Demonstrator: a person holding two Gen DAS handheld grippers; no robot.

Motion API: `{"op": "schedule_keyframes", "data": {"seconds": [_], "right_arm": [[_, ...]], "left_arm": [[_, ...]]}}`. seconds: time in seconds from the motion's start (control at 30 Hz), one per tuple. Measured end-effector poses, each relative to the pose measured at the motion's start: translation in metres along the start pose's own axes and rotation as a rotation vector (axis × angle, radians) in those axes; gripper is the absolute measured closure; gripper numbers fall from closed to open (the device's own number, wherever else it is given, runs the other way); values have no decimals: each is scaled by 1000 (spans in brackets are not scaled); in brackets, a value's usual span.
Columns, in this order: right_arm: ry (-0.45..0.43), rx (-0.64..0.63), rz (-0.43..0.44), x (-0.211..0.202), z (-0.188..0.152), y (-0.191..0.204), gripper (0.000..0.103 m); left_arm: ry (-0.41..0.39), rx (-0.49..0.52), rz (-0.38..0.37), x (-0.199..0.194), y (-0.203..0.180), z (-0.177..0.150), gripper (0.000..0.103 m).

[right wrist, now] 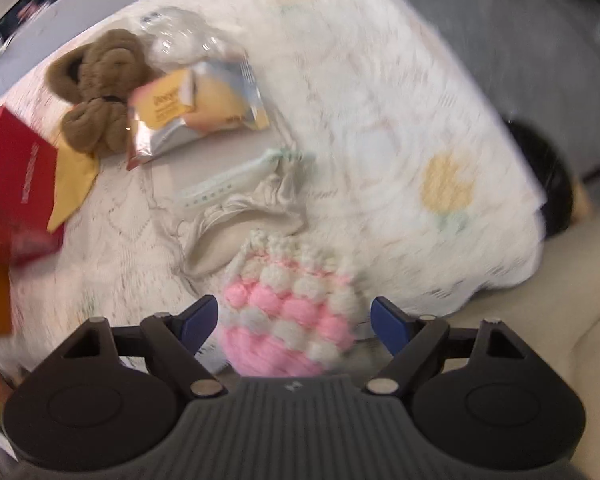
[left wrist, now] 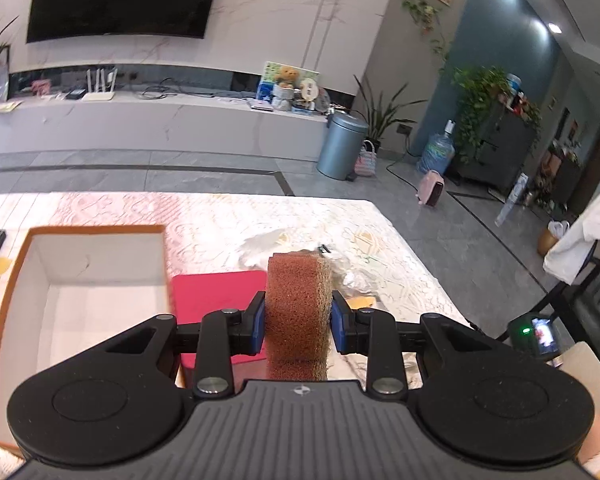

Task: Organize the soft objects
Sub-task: 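Carry the sponge and crocheted toy in both grippers toward the white box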

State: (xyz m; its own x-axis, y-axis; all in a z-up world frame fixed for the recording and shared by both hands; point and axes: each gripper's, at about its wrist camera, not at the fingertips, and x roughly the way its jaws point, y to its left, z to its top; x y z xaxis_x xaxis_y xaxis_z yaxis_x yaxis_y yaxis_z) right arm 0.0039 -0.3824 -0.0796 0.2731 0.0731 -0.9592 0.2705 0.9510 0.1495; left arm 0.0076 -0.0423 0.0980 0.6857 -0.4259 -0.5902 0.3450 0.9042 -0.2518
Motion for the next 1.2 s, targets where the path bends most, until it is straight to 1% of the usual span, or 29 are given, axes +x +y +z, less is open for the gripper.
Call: {"op": "schedule_keyframes", "data": {"seconds": [0.03, 0.1, 0.17, 0.2, 0.27, 0.3, 0.37, 0.4, 0.43, 0.47, 0.5, 0.53, 0.63, 0.73, 0.83, 0.93, 1.07, 1.13, 1.2], "right_arm": [[17, 9, -9, 11, 1, 4, 20], [45, 10, -44, 24, 2, 10, 15], [71, -16, -22, 25, 3, 14, 20], [62, -42, -26, 23, 2, 17, 21], [39, -94, -26, 17, 0, 22, 29], [30, -113, -23, 15, -2, 24, 31], [14, -130, -16, 11, -6, 23, 39], [1, -137, -15, 7, -8, 23, 41], [-11, -149, -15, 2, -10, 23, 48], [-25, -156, -14, -4, -12, 22, 58], [-39, -155, -13, -11, -14, 20, 64], [-52, -156, -15, -19, -15, 19, 74], [-83, -152, 25, -32, -16, 11, 76], [-113, -175, 40, -43, -20, 13, 76], [-164, -233, 40, -57, -25, 21, 77], [-206, -232, 37, -77, -27, 25, 77], [-294, -284, 52, -118, -31, 44, 77], [-338, -316, 90, -139, -33, 59, 77], [-357, -344, 184, -157, -33, 74, 77]], "left_arm": [[0, -4, 6, -1, 5, 0, 67], [5, -9, 21, -4, 13, -2, 67], [7, -17, 32, -6, 20, -4, 67], [7, -22, 34, -7, 24, -5, 67], [5, -34, 35, -7, 32, -6, 67], [5, -38, 36, -7, 35, -6, 67], [12, -41, 42, -5, 41, -7, 67], [15, -42, 46, -5, 42, -7, 67], [17, -44, 46, -6, 45, -8, 67], [17, -48, 44, -8, 48, -8, 67], [10, -64, 41, -10, 53, -7, 67], [1, -84, 37, -12, 58, -6, 67], [-25, -144, 45, -18, 78, -2, 67], [-57, -186, 55, -24, 93, 2, 67], [-80, -146, 43, -29, 99, 3, 67], [-118, -145, 80, -31, 102, 3, 67], [-141, -171, 113, -27, 109, -3, 67], [-134, -177, 111, -23, 114, -10, 67], [-124, -198, 112, -18, 120, -17, 67]]}}
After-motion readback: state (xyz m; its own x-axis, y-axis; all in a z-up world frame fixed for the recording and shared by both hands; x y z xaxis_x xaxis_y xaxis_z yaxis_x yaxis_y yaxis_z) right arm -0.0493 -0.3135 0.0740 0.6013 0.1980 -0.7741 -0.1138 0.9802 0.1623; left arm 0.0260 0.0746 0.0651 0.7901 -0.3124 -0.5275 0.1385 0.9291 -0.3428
